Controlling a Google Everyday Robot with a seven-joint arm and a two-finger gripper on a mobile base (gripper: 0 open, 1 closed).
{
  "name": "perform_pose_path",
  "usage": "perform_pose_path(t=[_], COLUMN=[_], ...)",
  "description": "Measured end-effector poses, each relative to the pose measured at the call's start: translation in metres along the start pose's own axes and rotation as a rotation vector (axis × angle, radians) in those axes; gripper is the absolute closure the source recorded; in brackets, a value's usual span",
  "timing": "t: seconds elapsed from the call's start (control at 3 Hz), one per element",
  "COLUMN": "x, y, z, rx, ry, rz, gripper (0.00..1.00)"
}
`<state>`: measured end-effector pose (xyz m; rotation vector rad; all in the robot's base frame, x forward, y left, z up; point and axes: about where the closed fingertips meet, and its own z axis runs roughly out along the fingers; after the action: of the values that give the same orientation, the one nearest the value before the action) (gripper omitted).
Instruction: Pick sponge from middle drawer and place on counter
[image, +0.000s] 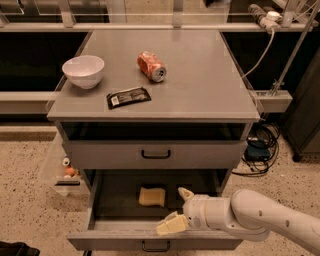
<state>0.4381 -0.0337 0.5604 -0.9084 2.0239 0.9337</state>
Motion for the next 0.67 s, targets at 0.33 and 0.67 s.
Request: perform_pose_path(t=[0.33, 0.67], x=[0.001, -0.006], y=[-0.012, -0.053], z=[0.029, 0.05], rx=[0.072, 0.207], ry=[-0.031, -0.036], rz=[-0.065, -0.169], gripper=[0.0, 0.0])
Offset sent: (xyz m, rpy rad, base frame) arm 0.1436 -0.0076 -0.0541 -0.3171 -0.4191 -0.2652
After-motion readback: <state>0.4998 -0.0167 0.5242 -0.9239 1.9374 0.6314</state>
